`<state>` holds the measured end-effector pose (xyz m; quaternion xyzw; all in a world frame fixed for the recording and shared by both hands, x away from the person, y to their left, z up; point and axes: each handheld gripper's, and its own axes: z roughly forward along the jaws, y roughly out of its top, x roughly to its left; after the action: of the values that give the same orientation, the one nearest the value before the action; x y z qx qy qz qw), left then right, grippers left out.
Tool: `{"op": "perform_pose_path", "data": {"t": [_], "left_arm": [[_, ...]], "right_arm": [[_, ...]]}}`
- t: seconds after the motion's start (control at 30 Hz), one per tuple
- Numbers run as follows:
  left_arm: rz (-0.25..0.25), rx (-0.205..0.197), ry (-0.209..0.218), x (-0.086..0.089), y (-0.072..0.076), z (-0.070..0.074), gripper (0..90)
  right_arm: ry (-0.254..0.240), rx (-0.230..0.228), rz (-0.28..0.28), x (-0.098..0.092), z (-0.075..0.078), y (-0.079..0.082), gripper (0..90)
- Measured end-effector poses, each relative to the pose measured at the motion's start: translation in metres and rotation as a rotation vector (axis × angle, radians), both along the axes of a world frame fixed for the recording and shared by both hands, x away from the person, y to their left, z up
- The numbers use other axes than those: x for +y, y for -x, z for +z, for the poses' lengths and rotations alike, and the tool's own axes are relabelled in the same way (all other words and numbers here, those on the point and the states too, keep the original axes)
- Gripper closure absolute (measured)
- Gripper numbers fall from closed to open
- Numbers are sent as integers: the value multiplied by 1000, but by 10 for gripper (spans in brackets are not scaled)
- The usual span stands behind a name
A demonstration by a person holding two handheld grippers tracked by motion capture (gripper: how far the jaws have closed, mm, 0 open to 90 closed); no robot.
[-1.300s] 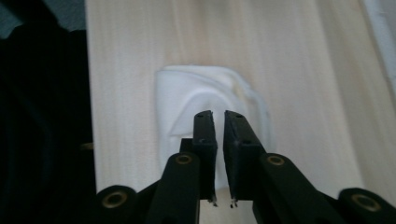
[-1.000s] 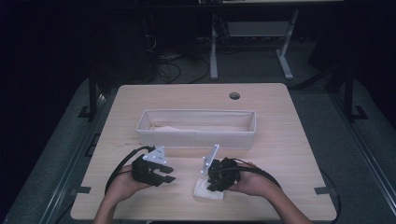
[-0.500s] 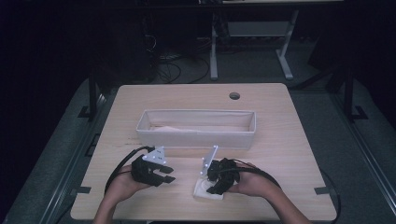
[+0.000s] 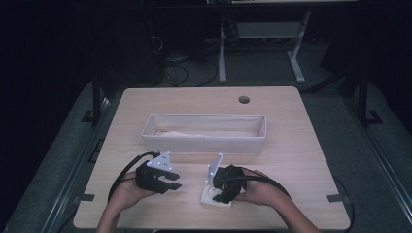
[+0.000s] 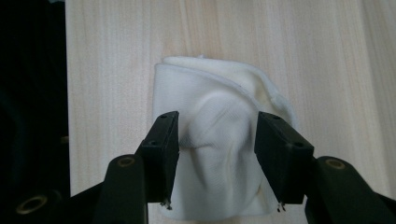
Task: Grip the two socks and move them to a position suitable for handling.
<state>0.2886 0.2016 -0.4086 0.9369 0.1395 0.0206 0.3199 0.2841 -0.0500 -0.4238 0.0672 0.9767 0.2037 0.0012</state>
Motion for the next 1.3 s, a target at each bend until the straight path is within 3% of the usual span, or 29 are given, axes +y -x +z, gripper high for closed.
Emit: {"op": "perform_pose_path", "data": {"t": [0.5, 0.57, 0.67, 1.0, 1.07, 1.3], "left_arm": [[9, -6, -3, 5, 0, 2, 633], [14, -5, 7, 6, 0, 2, 633], [7, -7, -1, 7, -1, 2, 633], [14, 0, 6, 6, 0, 0, 634], [16, -6, 5, 6, 0, 1, 634], [15, -9, 11, 6, 0, 2, 636]], "right_arm": [[38, -12, -1, 8, -9, -4, 479], [37, -14, -6, 8, -8, -4, 481], [-3, -26, -12, 6, -1, -2, 472], [27, -20, -24, 10, -12, -5, 452], [21, -41, -24, 10, -14, -4, 451], [8, -22, -53, 9, -15, -4, 470]]}}
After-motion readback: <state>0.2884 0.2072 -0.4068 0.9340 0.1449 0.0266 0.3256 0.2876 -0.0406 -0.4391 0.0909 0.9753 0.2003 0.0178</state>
